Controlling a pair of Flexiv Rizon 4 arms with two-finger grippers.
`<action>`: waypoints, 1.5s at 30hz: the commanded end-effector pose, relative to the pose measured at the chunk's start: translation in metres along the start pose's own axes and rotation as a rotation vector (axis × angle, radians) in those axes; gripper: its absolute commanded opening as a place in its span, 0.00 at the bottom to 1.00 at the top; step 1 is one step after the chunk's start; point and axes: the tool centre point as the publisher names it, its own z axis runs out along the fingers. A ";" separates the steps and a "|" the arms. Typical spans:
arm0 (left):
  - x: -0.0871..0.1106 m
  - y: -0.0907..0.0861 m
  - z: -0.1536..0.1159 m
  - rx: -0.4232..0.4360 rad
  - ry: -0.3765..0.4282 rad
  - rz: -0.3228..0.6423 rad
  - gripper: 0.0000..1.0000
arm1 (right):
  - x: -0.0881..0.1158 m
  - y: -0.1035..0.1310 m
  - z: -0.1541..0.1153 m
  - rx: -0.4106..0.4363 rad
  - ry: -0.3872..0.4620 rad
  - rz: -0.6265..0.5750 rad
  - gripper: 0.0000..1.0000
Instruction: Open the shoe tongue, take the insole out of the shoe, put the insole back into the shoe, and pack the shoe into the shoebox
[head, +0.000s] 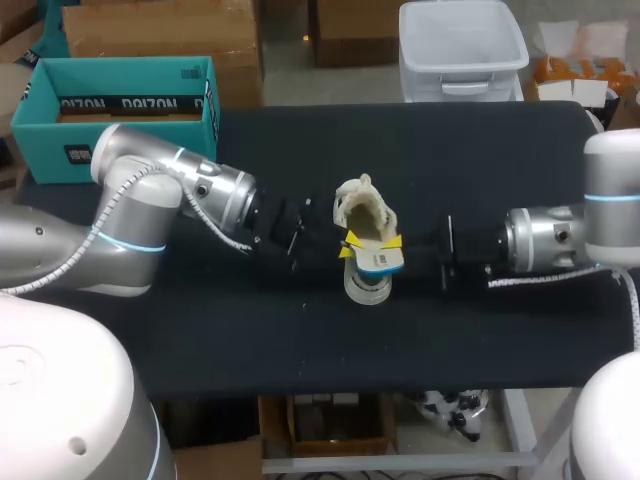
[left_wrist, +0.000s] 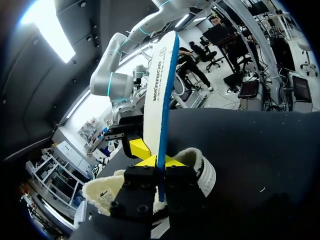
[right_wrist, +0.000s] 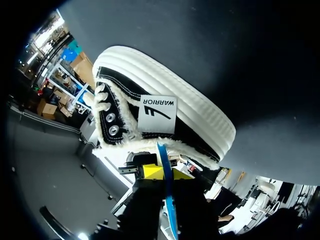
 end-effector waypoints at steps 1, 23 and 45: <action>-0.001 0.005 0.004 -0.015 0.002 -0.009 0.00 | 0.003 0.003 0.005 0.001 -0.005 -0.006 0.00; -0.004 0.032 0.011 -0.062 0.049 -0.044 0.00 | 0.009 0.021 0.016 0.021 -0.055 -0.016 0.00; -0.003 0.035 0.008 -0.070 0.036 -0.055 0.00 | -0.011 -0.008 0.000 -0.046 -0.041 0.000 0.46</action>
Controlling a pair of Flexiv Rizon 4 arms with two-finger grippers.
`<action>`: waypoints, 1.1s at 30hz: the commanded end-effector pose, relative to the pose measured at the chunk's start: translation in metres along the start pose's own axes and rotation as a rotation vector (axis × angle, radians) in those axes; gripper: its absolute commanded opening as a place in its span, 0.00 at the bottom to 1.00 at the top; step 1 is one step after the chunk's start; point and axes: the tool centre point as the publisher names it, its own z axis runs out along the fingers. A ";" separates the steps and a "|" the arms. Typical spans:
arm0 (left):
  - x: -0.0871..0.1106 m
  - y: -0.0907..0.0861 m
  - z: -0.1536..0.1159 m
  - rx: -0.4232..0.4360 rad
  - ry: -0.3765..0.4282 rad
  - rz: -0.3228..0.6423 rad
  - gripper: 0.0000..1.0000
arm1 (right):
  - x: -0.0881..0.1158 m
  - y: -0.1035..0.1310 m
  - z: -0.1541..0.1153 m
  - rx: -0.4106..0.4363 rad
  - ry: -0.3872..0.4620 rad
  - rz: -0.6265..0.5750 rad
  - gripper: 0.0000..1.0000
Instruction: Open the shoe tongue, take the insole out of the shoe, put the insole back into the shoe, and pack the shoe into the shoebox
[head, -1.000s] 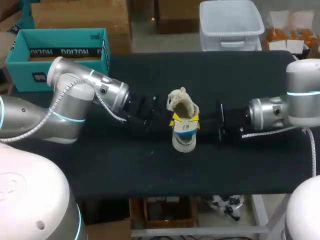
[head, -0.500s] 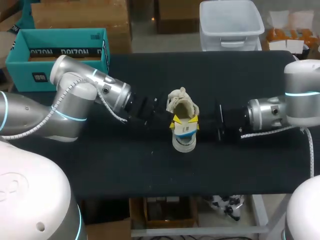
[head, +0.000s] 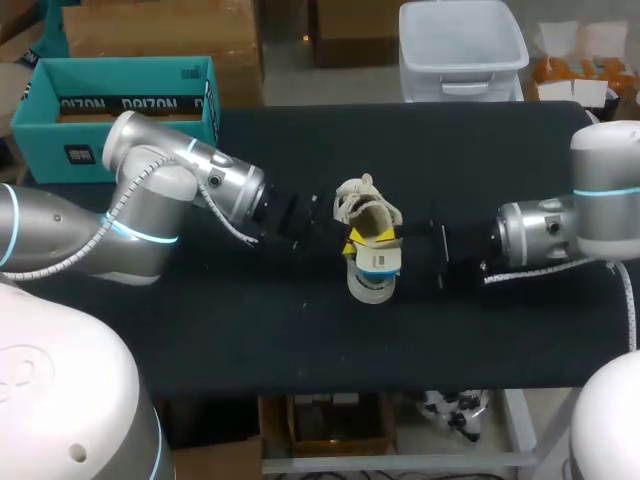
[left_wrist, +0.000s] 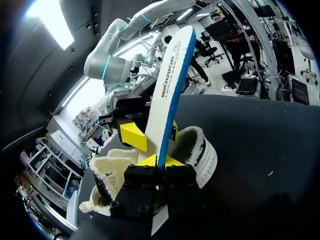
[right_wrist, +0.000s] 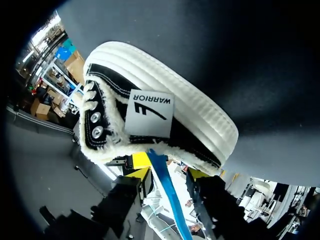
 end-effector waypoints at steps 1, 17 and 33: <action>0.001 0.003 0.002 0.000 -0.010 -0.001 0.00 | -0.007 -0.011 -0.008 -0.044 0.020 -0.006 0.44; 0.002 -0.020 -0.006 0.016 -0.017 0.039 0.73 | 0.001 -0.005 -0.007 -0.044 0.023 -0.043 0.00; 0.004 -0.026 -0.005 0.003 -0.015 0.072 0.00 | 0.008 0.003 -0.001 -0.059 -0.001 -0.069 0.00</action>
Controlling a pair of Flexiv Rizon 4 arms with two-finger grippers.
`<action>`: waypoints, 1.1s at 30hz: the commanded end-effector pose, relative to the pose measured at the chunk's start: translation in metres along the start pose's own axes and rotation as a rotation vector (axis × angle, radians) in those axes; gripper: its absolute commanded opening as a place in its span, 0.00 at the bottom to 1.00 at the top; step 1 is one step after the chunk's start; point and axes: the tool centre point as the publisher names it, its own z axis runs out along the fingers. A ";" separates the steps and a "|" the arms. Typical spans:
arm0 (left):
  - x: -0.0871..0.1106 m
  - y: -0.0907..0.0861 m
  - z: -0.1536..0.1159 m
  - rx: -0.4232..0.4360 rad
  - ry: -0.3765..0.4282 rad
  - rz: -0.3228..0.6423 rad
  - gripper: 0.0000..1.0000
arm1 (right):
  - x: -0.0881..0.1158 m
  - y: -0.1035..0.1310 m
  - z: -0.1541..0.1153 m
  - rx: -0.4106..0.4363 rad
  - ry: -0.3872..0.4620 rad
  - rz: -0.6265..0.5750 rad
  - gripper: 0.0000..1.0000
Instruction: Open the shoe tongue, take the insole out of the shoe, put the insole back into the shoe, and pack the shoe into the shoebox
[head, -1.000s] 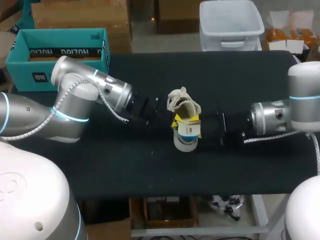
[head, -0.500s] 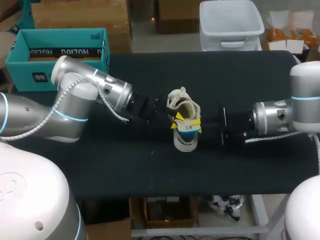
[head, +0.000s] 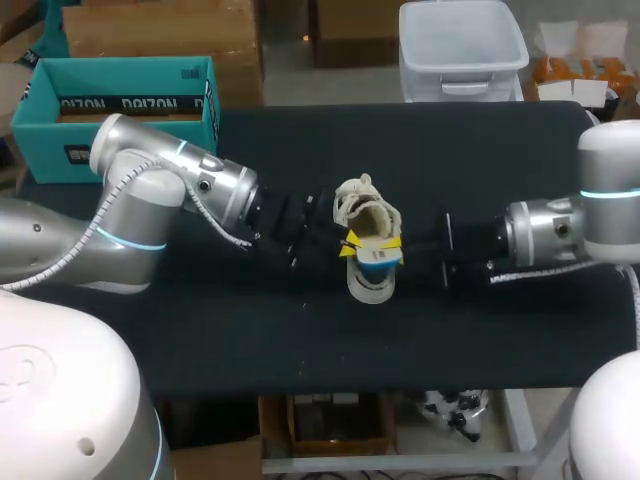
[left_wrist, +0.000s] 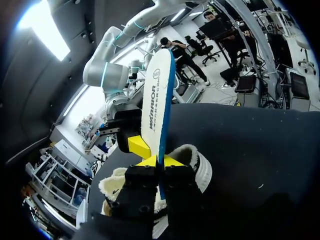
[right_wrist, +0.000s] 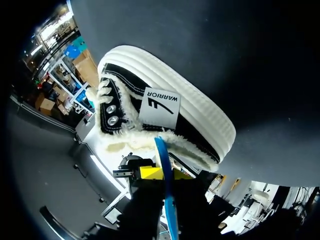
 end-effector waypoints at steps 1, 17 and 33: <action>-0.001 0.007 0.004 -0.014 0.004 -0.004 0.00 | 0.006 0.007 0.008 0.005 -0.021 -0.015 0.00; -0.009 0.034 0.008 -0.080 0.030 -0.030 0.00 | 0.012 0.027 0.022 0.005 -0.077 -0.032 0.00; -0.005 0.030 0.009 -0.071 0.027 -0.037 0.00 | -0.012 -0.012 -0.009 -0.092 -0.021 -0.014 0.24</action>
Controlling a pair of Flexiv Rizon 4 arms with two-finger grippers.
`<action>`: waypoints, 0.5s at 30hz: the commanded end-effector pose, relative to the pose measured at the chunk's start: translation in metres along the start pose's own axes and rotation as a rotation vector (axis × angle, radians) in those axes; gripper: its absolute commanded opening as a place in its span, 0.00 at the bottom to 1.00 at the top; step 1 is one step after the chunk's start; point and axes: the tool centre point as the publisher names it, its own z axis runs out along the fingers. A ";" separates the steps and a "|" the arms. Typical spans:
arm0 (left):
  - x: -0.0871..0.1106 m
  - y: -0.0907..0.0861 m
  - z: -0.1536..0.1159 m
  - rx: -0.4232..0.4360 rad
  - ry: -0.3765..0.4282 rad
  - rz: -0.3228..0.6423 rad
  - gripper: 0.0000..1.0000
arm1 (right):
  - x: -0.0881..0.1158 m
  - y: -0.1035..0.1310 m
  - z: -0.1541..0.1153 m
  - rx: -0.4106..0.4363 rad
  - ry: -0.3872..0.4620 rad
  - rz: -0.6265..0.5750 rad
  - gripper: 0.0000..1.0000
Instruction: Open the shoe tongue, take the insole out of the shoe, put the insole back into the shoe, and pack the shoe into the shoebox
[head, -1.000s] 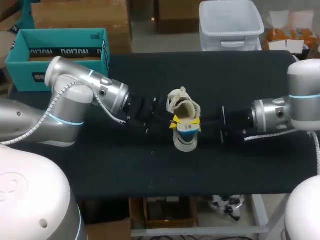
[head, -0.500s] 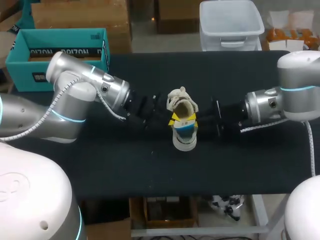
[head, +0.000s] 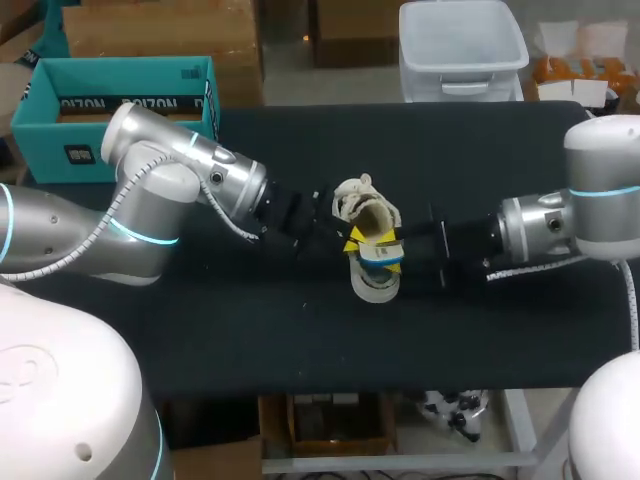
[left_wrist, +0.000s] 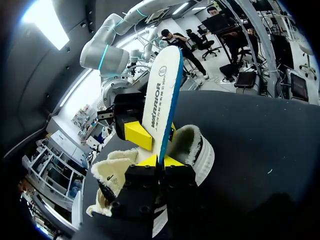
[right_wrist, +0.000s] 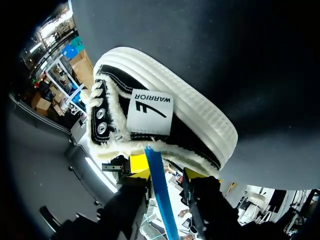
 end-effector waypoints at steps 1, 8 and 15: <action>0.001 0.002 0.002 -0.002 -0.005 -0.001 0.00 | -0.007 -0.017 -0.014 -0.060 0.025 -0.005 0.20; 0.002 -0.001 0.002 0.001 -0.004 -0.002 0.00 | -0.005 -0.013 -0.011 -0.049 0.029 -0.015 0.00; 0.006 -0.025 -0.005 0.034 -0.003 0.044 0.74 | 0.000 -0.008 -0.008 -0.041 0.026 -0.027 0.00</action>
